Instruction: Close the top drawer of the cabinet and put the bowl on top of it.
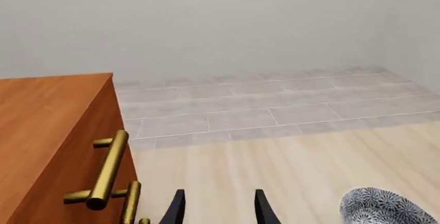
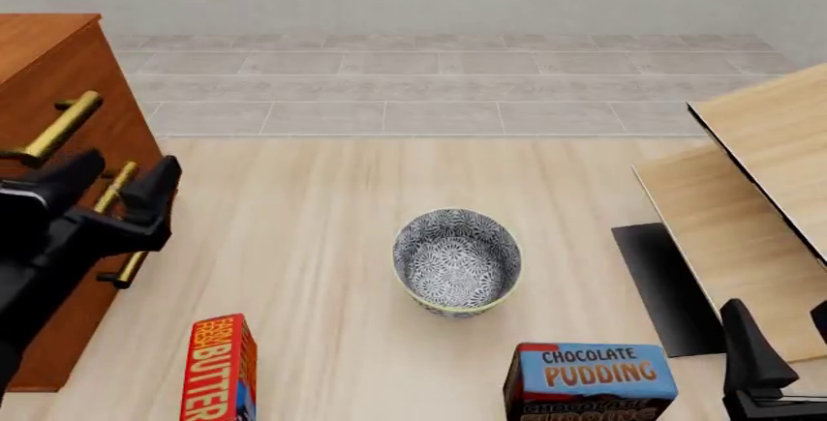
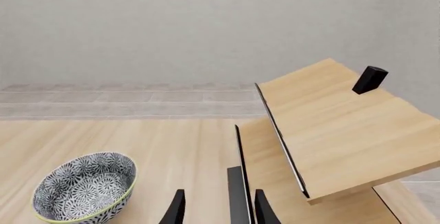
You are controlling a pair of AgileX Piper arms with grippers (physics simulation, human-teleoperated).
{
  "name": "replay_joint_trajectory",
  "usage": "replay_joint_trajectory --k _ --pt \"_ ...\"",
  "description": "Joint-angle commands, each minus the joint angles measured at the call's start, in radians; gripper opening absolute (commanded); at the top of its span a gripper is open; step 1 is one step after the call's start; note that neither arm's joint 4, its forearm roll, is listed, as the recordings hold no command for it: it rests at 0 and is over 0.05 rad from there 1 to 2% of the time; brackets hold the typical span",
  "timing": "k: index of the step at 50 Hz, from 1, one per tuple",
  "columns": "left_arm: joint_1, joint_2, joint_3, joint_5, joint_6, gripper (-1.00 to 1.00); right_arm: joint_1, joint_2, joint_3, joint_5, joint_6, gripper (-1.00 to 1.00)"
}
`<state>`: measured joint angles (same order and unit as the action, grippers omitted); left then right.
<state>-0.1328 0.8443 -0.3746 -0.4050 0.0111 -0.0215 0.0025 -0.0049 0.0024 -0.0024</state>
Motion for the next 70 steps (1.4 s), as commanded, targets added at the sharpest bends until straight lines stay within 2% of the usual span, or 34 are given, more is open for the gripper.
replay_joint_trajectory --k 1,10,20,30,39,55,61,70 --pt "-0.079 -0.03 -0.018 0.092 -0.012 1.0 0.0 0.0 0.001 -0.001 -0.001 1.0" --pt "-0.106 0.079 -0.096 0.132 0.0 1.0 -0.001 -0.001 0.0 0.0 -0.001 1.0" --pt "-0.142 0.234 -0.217 0.201 -0.056 1.0 -0.003 -0.001 -0.002 0.001 -0.005 1.0" --pt "-0.176 0.303 -0.277 0.214 -0.074 1.0 -0.005 -0.001 0.0 -0.003 -0.003 1.0" --pt "-0.209 0.354 -0.331 0.258 -0.062 1.0 -0.009 -0.001 -0.002 -0.002 0.001 1.0" --pt "-0.192 0.54 -0.389 0.252 -0.073 1.0 -0.007 -0.001 0.0 -0.005 -0.003 1.0" --pt "-0.198 0.56 -0.386 0.239 -0.069 1.0 -0.004 -0.001 0.001 -0.004 -0.005 1.0" --pt "-0.222 0.62 -0.429 0.256 -0.096 1.0 -0.003 -0.001 0.001 -0.004 -0.005 1.0"
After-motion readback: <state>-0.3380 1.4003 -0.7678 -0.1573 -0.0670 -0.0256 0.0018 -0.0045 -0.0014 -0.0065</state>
